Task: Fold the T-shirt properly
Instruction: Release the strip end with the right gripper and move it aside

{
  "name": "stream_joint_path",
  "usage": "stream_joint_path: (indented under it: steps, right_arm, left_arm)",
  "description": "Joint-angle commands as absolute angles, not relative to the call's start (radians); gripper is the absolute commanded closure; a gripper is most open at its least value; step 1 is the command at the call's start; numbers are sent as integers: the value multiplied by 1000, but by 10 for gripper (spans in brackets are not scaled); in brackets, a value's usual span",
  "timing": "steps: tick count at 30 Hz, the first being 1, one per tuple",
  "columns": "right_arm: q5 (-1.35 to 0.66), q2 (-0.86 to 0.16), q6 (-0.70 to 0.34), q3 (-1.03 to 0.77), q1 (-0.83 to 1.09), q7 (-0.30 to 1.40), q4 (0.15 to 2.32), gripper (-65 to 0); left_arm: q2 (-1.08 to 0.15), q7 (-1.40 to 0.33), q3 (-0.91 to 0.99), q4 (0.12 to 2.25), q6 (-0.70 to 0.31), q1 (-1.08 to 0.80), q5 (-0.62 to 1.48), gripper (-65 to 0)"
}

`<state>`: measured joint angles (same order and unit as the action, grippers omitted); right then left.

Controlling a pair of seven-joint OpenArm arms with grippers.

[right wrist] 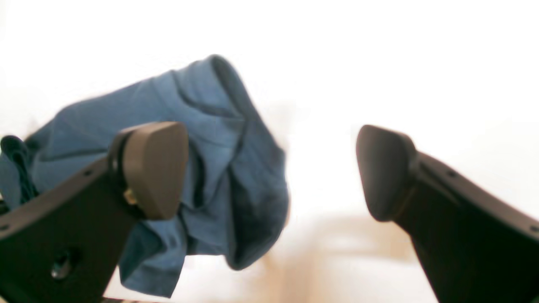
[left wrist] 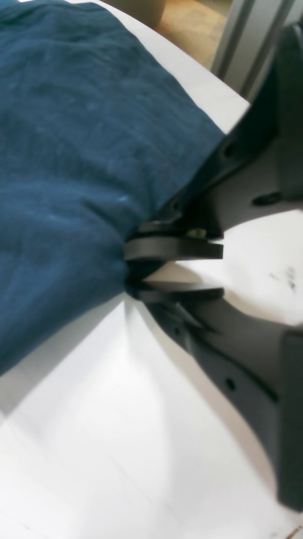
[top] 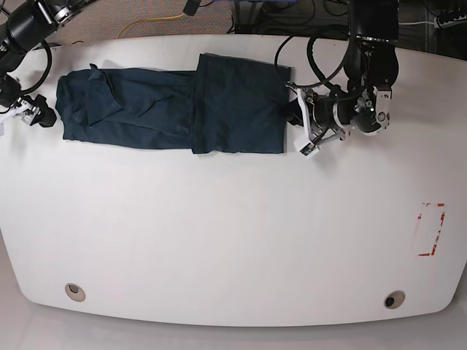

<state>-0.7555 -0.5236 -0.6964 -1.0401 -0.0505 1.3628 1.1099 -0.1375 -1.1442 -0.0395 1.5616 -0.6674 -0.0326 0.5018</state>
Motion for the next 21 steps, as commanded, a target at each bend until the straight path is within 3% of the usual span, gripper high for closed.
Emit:
stream_joint_path:
  steps: [1,21]
  right_arm:
    - [-792,-562,-698,-1043,-62,1348,1069,-602]
    - [-792,-403,-698,-969,-58,1349,1073,-599]
  left_arm:
    - [-148,-1150,-36,1572,-670,-22,487,-68]
    - [-150,-1148,-35,1578,-668,-21,487,-68]
